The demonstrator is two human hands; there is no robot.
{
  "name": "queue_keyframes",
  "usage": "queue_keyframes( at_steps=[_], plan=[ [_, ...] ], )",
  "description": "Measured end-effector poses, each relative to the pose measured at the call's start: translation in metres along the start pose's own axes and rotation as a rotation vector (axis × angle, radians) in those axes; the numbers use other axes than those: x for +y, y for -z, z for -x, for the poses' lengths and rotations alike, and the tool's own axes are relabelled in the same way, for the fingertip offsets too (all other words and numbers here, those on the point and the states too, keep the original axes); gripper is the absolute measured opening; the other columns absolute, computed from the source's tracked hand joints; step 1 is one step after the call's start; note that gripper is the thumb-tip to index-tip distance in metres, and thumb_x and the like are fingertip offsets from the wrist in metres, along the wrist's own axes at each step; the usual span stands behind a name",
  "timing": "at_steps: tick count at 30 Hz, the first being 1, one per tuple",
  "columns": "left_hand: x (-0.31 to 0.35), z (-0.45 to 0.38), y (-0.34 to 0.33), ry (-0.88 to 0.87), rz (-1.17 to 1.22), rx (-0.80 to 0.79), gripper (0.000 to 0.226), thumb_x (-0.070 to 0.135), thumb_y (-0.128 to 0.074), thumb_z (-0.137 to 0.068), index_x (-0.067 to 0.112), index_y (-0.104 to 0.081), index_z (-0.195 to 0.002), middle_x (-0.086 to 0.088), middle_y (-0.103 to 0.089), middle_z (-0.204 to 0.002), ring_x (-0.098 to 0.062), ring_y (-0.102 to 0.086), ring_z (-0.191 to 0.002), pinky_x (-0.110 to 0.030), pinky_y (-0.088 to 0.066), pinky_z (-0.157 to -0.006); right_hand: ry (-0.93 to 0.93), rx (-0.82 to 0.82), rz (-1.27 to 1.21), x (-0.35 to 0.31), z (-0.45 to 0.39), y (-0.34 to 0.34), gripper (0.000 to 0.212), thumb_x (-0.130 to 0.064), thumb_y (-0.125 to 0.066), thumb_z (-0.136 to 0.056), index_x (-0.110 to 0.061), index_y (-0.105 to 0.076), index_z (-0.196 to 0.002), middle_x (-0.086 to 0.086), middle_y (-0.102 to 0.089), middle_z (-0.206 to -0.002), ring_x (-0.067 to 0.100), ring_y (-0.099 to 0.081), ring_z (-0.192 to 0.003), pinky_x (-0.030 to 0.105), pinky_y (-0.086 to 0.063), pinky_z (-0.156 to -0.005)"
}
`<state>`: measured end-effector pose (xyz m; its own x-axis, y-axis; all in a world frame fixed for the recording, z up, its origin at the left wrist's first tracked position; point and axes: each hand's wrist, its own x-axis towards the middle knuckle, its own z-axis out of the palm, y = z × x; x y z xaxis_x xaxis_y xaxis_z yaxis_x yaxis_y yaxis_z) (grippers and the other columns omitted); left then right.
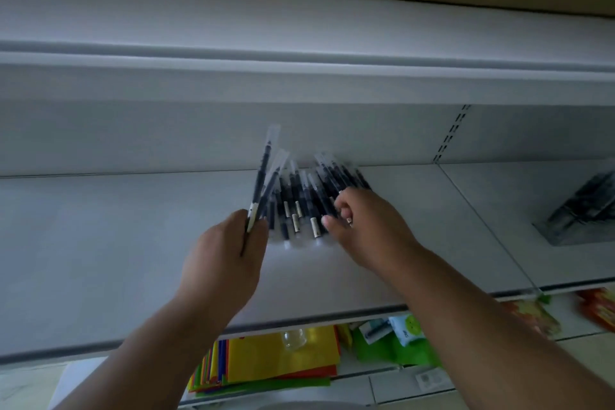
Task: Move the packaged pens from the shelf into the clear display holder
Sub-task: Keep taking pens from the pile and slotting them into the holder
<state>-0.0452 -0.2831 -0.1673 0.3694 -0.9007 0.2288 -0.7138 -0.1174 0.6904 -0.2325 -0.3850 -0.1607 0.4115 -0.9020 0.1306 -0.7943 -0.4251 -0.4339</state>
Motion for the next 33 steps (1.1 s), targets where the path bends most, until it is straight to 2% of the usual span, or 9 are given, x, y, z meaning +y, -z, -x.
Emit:
queue_keyframes(
  at_steps=[2, 7, 10, 12, 14, 18, 24, 29, 33],
  plan=[
    [0.006, 0.011, 0.001, 0.003, 0.111, -0.005, 0.035, 0.030, -0.047, -0.097, 0.019, -0.040, -0.064, 0.002, -0.043, -0.049, -0.011, -0.038, -0.044, -0.032, -0.029, -0.047, -0.037, -0.019, 0.028, -0.001, -0.001, -0.009, 0.031, -0.048, -0.062, -0.086, -0.023, -0.056, -0.102, -0.006, -0.053, -0.094, 0.015, -0.054, -0.083, 0.032, -0.048, -0.074],
    [0.004, 0.029, 0.008, -0.031, 0.260, -0.024, 0.040, 0.042, -0.042, -0.098, 0.017, -0.040, -0.066, 0.005, -0.041, -0.049, -0.009, -0.034, -0.042, -0.032, -0.028, -0.043, -0.105, -0.018, 0.091, -0.004, -0.007, -0.014, 0.028, -0.043, -0.062, -0.090, -0.018, -0.055, -0.102, -0.004, -0.047, -0.096, 0.017, -0.047, -0.085, 0.029, -0.040, -0.074],
    [0.000, 0.035, 0.012, -0.023, 0.267, -0.031, 0.039, 0.037, -0.046, -0.100, 0.018, -0.039, -0.066, 0.006, -0.039, -0.049, -0.009, -0.033, -0.044, -0.036, -0.029, -0.046, -0.149, -0.052, 0.135, -0.009, -0.010, -0.013, 0.026, -0.037, -0.057, -0.095, -0.015, -0.054, -0.107, 0.001, -0.054, -0.104, 0.022, -0.053, -0.091, 0.029, -0.037, -0.074],
    [-0.002, 0.038, 0.014, -0.031, 0.267, -0.043, 0.040, 0.047, -0.045, -0.095, 0.022, -0.038, -0.066, 0.006, -0.040, -0.050, -0.010, -0.033, -0.045, -0.038, -0.029, -0.047, -0.168, -0.064, 0.181, -0.014, -0.011, -0.014, 0.026, -0.036, -0.055, -0.096, -0.013, -0.053, -0.108, 0.004, -0.058, -0.106, 0.026, -0.058, -0.098, 0.029, -0.036, -0.074],
    [-0.003, 0.039, 0.016, -0.036, 0.259, -0.059, 0.037, 0.057, -0.037, -0.085, 0.025, -0.040, -0.068, 0.005, -0.042, -0.052, -0.010, -0.034, -0.045, -0.040, -0.030, -0.047, -0.193, -0.073, 0.219, -0.017, -0.012, -0.014, 0.026, -0.035, -0.054, -0.096, -0.011, -0.054, -0.106, 0.006, -0.060, -0.104, 0.028, -0.059, -0.098, 0.029, -0.037, -0.072],
    [-0.004, 0.043, 0.017, -0.039, 0.255, -0.083, 0.033, 0.047, -0.040, -0.087, 0.020, -0.041, -0.068, 0.008, -0.043, -0.052, -0.010, -0.036, -0.046, -0.036, -0.031, -0.048, -0.220, -0.081, 0.200, -0.021, -0.011, -0.014, 0.018, -0.030, -0.055, -0.095, -0.014, -0.052, -0.087, 0.000, -0.058, -0.080, 0.023, -0.055, -0.078, 0.027, -0.038, -0.066],
    [-0.004, 0.045, 0.016, -0.026, 0.258, -0.098, 0.037, 0.040, -0.045, -0.096, 0.018, -0.041, -0.067, 0.008, -0.043, -0.052, -0.010, -0.036, -0.047, -0.037, -0.031, -0.049, -0.174, 0.010, -0.031, -0.012, 0.005, -0.015, 0.017, -0.027, -0.057, -0.094, -0.015, -0.053, -0.082, 0.000, -0.059, -0.076, 0.016, -0.054, -0.066, 0.029, -0.045, -0.057],
    [0.005, 0.046, 0.012, -0.020, 0.259, -0.117, 0.051, 0.061, -0.032, -0.081, 0.013, -0.046, -0.071, -0.007, -0.050, -0.064, -0.020, -0.041, -0.051, -0.047, -0.039, -0.051, -0.208, 0.034, -0.353, -0.011, 0.021, -0.004, 0.009, -0.029, -0.062, -0.093, -0.025, -0.054, -0.091, -0.007, -0.062, -0.084, 0.008, -0.059, -0.073, 0.021, -0.043, -0.059],
    [0.016, 0.048, -0.001, 0.008, 0.309, -0.104, 0.041, 0.051, -0.038, -0.088, 0.013, -0.048, -0.073, -0.004, -0.045, -0.057, -0.009, -0.037, -0.049, -0.045, -0.036, -0.051, -0.202, 0.138, -0.575, -0.004, 0.038, 0.020, 0.023, -0.016, -0.065, -0.089, -0.030, -0.049, -0.098, -0.002, -0.067, -0.091, 0.012, -0.065, -0.074, 0.023, -0.050, -0.061]
  ],
)
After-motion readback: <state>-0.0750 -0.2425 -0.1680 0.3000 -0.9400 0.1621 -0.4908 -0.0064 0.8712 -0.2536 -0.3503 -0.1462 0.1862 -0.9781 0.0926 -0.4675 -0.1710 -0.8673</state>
